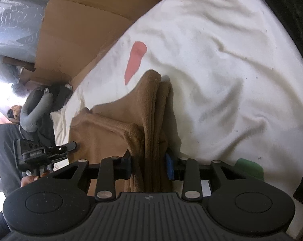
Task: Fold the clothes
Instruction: 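Hold the folded shirt with both closed tools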
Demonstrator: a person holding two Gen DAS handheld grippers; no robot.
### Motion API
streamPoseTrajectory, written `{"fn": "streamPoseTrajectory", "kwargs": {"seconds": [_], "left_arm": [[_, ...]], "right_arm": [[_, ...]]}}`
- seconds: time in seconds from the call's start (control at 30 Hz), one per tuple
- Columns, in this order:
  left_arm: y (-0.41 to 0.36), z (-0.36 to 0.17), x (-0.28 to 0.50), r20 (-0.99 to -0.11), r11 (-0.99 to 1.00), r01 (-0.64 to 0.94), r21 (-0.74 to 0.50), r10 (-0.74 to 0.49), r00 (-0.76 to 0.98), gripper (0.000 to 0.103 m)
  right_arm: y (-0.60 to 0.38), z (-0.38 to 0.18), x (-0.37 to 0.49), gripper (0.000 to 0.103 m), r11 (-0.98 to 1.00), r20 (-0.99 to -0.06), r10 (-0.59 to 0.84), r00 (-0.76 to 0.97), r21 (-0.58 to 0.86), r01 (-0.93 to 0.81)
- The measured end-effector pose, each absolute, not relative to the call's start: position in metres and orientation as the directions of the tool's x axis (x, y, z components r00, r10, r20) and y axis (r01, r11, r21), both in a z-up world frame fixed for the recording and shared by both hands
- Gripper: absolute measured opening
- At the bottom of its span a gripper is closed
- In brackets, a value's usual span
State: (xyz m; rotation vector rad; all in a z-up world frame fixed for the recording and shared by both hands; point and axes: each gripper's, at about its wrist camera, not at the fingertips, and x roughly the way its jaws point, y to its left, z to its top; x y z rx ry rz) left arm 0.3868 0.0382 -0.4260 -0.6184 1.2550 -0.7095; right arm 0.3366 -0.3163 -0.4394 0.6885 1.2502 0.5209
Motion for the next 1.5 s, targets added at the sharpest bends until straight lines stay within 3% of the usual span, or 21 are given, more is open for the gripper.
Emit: {"fn": "streamPoseTrajectory", "kwargs": {"seconds": [0.3,0.47,0.73,0.83,1.0,1.2,1.3,1.43,1.5], "left_arm": [[0.046,-0.447,0.38,-0.645,0.654,0.104,-0.749,-0.757,0.108,0.032],[0.043,-0.458,0.379,-0.607,0.614,0.078,-0.785,-0.788,0.103,0.032],[0.029,-0.459,0.384,-0.605,0.613,0.138,-0.778,-0.79,0.098,0.017],[0.03,-0.45,0.383,-0.619,0.629,0.189,-0.755,-0.777,0.113,0.01],[0.04,-0.441,0.382,-0.554,0.578,0.154,-0.801,-0.814,0.176,0.006],[0.042,-0.448,0.382,-0.581,0.596,0.129,-0.793,-0.803,0.134,0.025],[0.041,-0.451,0.38,-0.574,0.586,0.136,-0.799,-0.81,0.121,0.034],[0.028,-0.459,0.38,-0.562,0.568,0.134,-0.812,-0.823,0.087,0.034],[0.021,-0.46,0.38,-0.567,0.573,0.149,-0.806,-0.819,0.084,0.027]], "right_arm": [[-0.318,-0.44,0.337,0.038,0.698,-0.679,0.695,0.237,0.716,0.001],[-0.313,-0.444,0.339,0.041,0.697,-0.676,0.697,0.24,0.717,-0.001],[-0.305,-0.447,0.345,0.04,0.693,-0.669,0.7,0.249,0.721,-0.011],[-0.305,-0.444,0.345,0.027,0.687,-0.663,0.704,0.255,0.727,-0.009],[-0.31,-0.44,0.341,0.026,0.668,-0.64,0.719,0.271,0.744,-0.015],[-0.309,-0.444,0.344,0.038,0.694,-0.671,0.701,0.24,0.72,-0.015],[-0.31,-0.445,0.343,0.039,0.696,-0.674,0.704,0.224,0.718,-0.028],[-0.307,-0.448,0.343,0.04,0.69,-0.668,0.709,0.228,0.724,-0.022],[-0.301,-0.448,0.344,0.041,0.69,-0.667,0.708,0.232,0.723,-0.031]]}}
